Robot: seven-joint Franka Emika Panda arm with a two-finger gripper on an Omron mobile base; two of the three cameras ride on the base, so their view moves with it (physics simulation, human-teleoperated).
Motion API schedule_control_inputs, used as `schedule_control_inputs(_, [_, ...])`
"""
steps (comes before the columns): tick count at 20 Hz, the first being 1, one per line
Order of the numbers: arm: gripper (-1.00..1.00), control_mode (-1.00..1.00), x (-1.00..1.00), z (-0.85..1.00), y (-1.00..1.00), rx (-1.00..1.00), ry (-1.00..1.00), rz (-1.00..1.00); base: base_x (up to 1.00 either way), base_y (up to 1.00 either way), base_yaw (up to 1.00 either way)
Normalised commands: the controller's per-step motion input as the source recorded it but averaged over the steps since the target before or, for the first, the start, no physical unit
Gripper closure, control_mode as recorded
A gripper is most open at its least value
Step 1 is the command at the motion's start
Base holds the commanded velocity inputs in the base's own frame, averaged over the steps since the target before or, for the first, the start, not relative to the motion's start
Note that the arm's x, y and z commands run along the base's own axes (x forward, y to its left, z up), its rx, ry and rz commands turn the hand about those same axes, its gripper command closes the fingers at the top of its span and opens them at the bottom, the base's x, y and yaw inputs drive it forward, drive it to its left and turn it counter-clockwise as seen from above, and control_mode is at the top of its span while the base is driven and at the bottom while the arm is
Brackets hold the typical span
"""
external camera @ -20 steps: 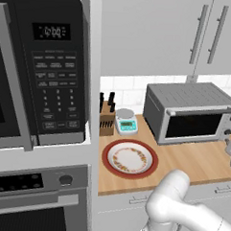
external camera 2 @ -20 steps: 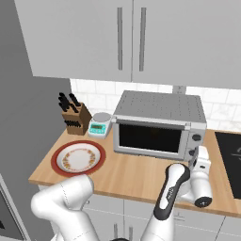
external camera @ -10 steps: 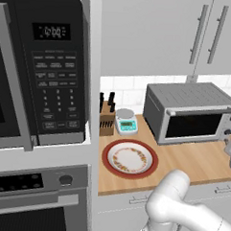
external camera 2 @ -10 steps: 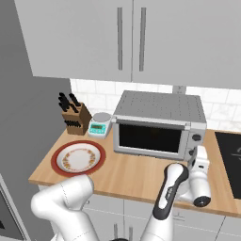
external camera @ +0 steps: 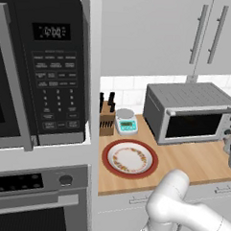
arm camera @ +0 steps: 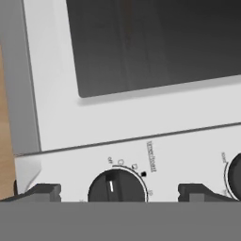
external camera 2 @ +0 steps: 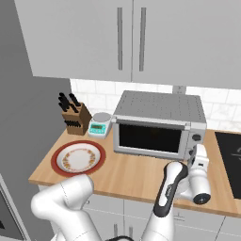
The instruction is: Pick up the kebab skewer and baguette bread, and place them inside the toaster oven. Close the toaster oven door and start by setting the timer.
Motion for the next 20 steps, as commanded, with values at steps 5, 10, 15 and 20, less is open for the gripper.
schedule_control_inputs(5, [-1.0, -1.0, 0.09, -0.29, 0.0, -0.02, 0.0, 0.0, 0.0, 0.0, 0.0])
schedule_control_inputs(10, [-1.0, -1.0, 0.0, -0.41, 0.0, -0.01, 0.0, 0.0, 0.0, 0.0, 0.0])
schedule_control_inputs(15, [-1.0, -1.0, 0.01, -0.33, 0.0, 0.0, 0.0, 0.0, 0.0, 0.0, 0.0])
schedule_control_inputs(20, [1.0, -1.0, 0.0, -0.29, 0.0, 0.0, 0.0, 0.0, 0.0, 0.0, 0.0])
